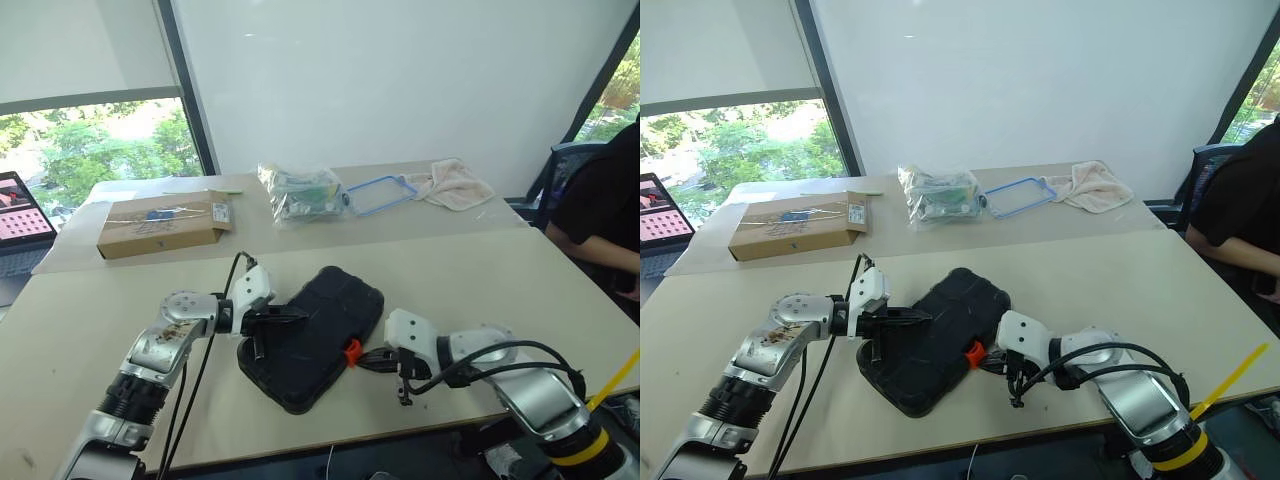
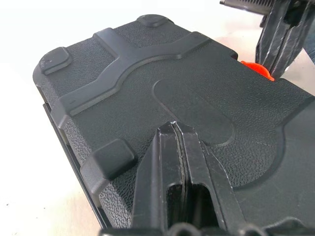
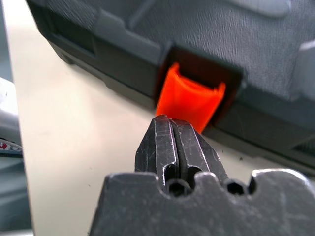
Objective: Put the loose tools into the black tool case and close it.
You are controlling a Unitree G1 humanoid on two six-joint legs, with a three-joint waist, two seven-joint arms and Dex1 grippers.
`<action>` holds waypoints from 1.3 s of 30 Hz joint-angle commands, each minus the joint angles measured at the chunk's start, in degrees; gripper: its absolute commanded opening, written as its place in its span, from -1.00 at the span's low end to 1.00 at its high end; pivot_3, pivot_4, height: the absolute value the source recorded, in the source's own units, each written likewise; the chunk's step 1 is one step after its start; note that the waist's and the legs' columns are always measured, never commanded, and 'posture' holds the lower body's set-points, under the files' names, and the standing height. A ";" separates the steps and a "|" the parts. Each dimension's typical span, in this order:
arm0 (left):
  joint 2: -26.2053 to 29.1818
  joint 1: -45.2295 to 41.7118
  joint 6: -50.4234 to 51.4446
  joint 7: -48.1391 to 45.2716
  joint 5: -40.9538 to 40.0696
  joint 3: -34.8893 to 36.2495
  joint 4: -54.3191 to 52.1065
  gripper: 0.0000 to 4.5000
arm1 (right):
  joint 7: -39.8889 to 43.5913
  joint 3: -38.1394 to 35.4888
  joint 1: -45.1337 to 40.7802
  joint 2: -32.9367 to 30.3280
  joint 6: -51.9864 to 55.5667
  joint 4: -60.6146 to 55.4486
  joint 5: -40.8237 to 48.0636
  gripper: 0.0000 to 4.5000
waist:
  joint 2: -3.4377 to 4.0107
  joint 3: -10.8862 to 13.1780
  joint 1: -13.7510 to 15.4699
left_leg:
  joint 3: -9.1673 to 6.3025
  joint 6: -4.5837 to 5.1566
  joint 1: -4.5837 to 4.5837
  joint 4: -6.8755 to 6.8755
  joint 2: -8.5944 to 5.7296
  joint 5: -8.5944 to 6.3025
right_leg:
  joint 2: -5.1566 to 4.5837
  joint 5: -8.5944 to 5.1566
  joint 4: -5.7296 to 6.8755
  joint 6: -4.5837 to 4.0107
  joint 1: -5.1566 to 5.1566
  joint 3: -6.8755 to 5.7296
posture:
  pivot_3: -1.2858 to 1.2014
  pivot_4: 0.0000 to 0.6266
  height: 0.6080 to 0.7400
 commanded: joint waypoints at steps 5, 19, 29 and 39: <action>0.10 2.48 3.15 -0.03 2.36 -3.32 1.33 -0.99 | -1.50 -0.72 -2.81 3.23 -3.73 0.73 -0.69 -1.00 | 0.00 0.00 -0.24 | 0.00 0.00 0.00 -0.01 0.01 0.00 | 0.01 0.00 0.00 0.00 -0.01 0.01 | 0.03 -0.52 1.00; -0.29 3.57 4.64 0.02 2.18 -3.62 1.73 -0.99 | -2.80 -0.98 -5.91 8.37 -4.07 2.12 -1.03 -1.00 | 0.00 0.00 -0.65 | 0.01 -0.02 0.05 -0.09 0.06 0.01 | 0.06 0.01 0.00 -0.03 -0.09 0.24 | 0.03 -0.52 1.00; -0.47 8.94 1.40 0.06 -5.71 7.20 -1.14 -0.99 | -1.52 -10.69 1.93 7.34 -7.33 1.55 4.91 -1.00 | 0.01 0.00 -0.72 | 0.07 -0.04 0.23 -0.33 0.04 0.01 | 0.15 0.02 -0.01 -0.03 -0.12 0.52 | 0.03 -0.52 1.00; 11.17 28.92 -4.43 0.75 -9.09 27.33 -7.39 0.34 | 7.53 -28.11 16.47 0.80 -25.96 5.26 11.50 0.42 | 0.05 0.11 -0.56 | 0.05 -0.12 0.34 -0.64 0.01 -0.05 | 0.34 0.00 -0.15 -0.05 -0.22 0.75 | 0.03 -0.52 1.00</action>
